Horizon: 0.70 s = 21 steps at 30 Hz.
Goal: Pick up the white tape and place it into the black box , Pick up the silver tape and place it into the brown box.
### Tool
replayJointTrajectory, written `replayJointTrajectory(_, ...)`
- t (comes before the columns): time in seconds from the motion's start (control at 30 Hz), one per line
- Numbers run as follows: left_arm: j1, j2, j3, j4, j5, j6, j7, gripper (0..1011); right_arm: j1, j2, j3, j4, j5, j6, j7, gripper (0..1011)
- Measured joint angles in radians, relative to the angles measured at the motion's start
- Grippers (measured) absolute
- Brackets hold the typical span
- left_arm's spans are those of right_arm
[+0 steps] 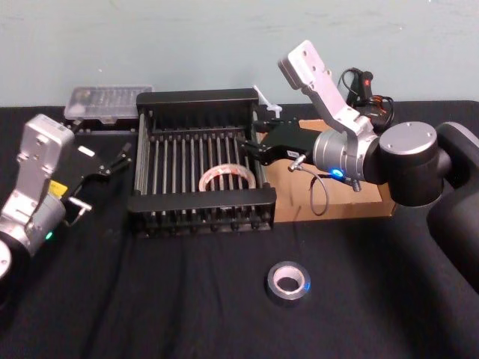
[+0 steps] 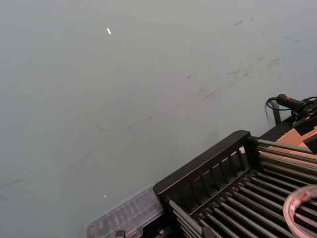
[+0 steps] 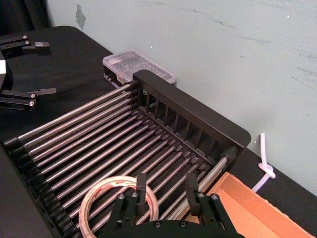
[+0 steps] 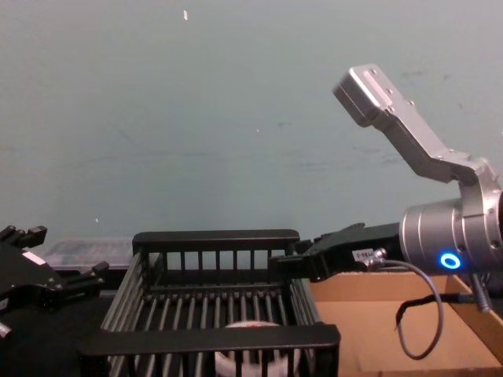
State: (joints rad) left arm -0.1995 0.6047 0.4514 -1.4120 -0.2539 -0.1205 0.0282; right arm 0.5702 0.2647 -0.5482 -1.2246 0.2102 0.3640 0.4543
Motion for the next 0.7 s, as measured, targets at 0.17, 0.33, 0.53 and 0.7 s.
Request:
replayJointTrajectory(0.17,0.000,0.000,0.000,0.000,0.000,0.000,0.000,1001,0.000,0.000,0.000,-0.001,0.000,0.001,0.000,626)
replayJointTrajectory(0.33,0.000,0.000,0.000,0.000,0.000,0.000,0.000,1001,-0.001,0.000,0.000,-0.001,0.001,0.001,0.000,787)
replayJointTrajectory(0.53,0.000,0.000,0.000,0.000,0.000,0.000,0.000,1001,-0.001,0.000,0.000,-0.001,0.001,0.001,0.000,940)
replayJointTrajectory(0.7,0.000,0.000,0.000,0.000,0.000,0.000,0.000,1002,-0.001,0.001,0.000,-0.001,0.001,0.001,0.000,1002)
